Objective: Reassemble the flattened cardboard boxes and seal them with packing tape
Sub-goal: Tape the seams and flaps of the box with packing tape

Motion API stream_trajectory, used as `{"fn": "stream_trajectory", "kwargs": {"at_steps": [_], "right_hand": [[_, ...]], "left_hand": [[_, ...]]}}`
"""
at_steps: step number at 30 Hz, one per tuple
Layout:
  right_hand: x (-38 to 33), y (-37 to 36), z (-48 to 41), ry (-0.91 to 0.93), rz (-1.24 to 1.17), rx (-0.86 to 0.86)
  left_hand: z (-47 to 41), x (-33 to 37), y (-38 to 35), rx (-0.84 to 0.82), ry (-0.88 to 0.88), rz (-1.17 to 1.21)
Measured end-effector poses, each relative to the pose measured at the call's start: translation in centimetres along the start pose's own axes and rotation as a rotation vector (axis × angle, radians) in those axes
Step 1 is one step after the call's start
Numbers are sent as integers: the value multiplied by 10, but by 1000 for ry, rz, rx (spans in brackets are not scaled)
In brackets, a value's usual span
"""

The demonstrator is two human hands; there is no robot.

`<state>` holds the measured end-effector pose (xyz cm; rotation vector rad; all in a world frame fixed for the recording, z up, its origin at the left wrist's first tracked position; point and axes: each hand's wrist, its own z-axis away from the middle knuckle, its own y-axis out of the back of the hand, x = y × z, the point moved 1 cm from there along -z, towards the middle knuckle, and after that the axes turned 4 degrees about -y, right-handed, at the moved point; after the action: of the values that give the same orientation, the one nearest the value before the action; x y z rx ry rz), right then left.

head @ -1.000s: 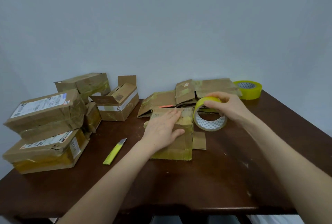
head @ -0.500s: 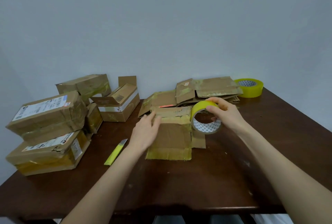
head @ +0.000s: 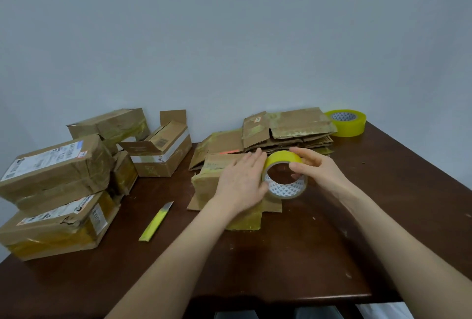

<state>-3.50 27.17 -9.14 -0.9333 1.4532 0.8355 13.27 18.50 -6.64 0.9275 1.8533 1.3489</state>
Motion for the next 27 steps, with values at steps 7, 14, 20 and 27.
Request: {"fn": "stream_trajectory", "kwargs": {"at_steps": [7, 14, 20, 27], "right_hand": [[-16, 18, -4, 40, 229, 26], [-14, 32, 6, 14, 514, 0], [-8, 24, 7, 31, 618, -28], [-9, -2, -2, 31, 719, -35]], "left_hand": [[1, -11, -4, 9, -59, -62], [1, -20, -9, 37, -88, -70], [2, -33, -15, 83, -120, -73], [14, -54, -18, 142, -89, -85]]}}
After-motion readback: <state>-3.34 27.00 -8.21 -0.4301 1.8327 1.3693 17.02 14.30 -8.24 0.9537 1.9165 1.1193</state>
